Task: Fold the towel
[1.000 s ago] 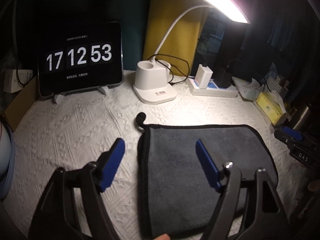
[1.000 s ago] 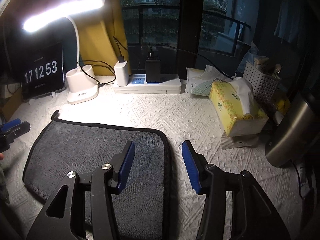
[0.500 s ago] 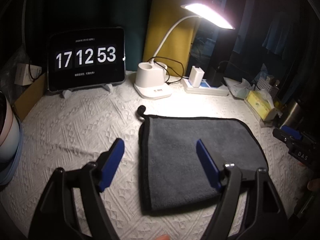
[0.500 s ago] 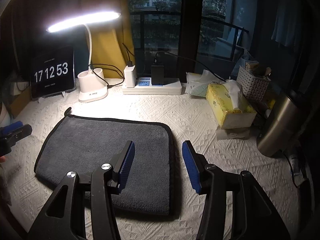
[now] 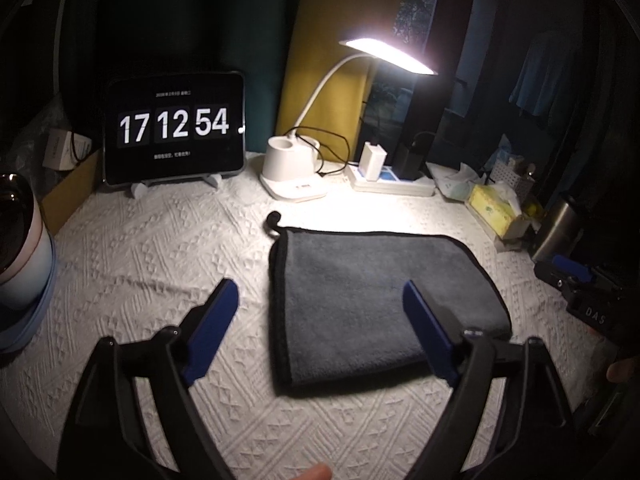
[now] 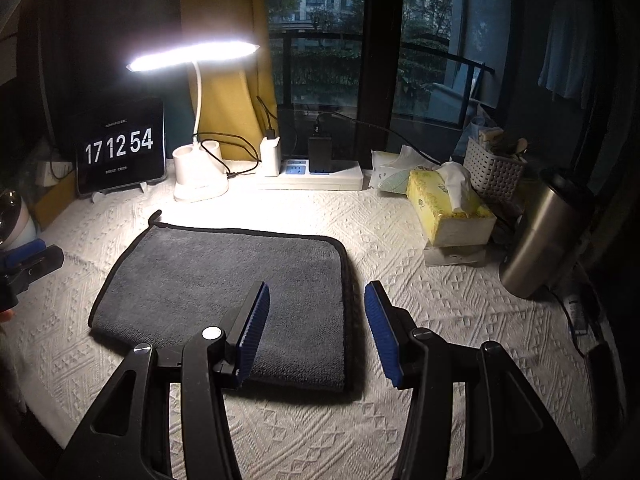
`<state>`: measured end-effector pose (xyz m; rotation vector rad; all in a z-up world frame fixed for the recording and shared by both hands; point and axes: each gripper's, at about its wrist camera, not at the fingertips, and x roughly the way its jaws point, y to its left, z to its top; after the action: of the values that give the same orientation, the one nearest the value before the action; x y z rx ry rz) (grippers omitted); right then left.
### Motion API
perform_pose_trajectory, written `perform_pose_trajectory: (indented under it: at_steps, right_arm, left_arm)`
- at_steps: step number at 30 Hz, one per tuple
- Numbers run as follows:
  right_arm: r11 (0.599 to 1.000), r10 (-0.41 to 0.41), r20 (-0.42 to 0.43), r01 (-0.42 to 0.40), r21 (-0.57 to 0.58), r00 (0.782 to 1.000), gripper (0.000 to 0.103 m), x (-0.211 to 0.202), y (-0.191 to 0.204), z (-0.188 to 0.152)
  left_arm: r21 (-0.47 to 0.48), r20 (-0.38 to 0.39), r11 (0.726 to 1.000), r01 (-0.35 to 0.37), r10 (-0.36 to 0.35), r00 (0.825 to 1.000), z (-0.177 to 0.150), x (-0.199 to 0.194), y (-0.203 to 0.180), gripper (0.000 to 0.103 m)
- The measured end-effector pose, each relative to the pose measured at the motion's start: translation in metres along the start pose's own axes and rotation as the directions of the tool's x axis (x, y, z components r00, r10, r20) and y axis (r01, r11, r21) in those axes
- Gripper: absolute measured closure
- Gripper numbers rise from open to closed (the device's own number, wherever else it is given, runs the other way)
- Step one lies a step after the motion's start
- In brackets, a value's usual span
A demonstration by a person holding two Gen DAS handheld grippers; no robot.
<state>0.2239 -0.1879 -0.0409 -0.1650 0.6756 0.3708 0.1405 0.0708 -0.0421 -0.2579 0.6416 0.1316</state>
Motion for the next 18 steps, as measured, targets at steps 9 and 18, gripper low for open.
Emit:
perform_pose_trajectory:
  at_steps: [9,18]
  right_arm:
    - [1.000,-0.005,0.020,0.005,0.004,1.000,0.050,-0.024,0.003,-0.011]
    - [1.000,-0.007,0.044,0.006,0.005,0.999,0.050,-0.047,0.009,-0.020]
  left_arm:
    - [0.021,0.018,1.000,0.022,-0.023,1.000,-0.011,-0.022,-0.008,0.017]
    - [0.036,0.051,0.999,0.038,-0.040,0.998,-0.023,-0.046,-0.012,0.017]
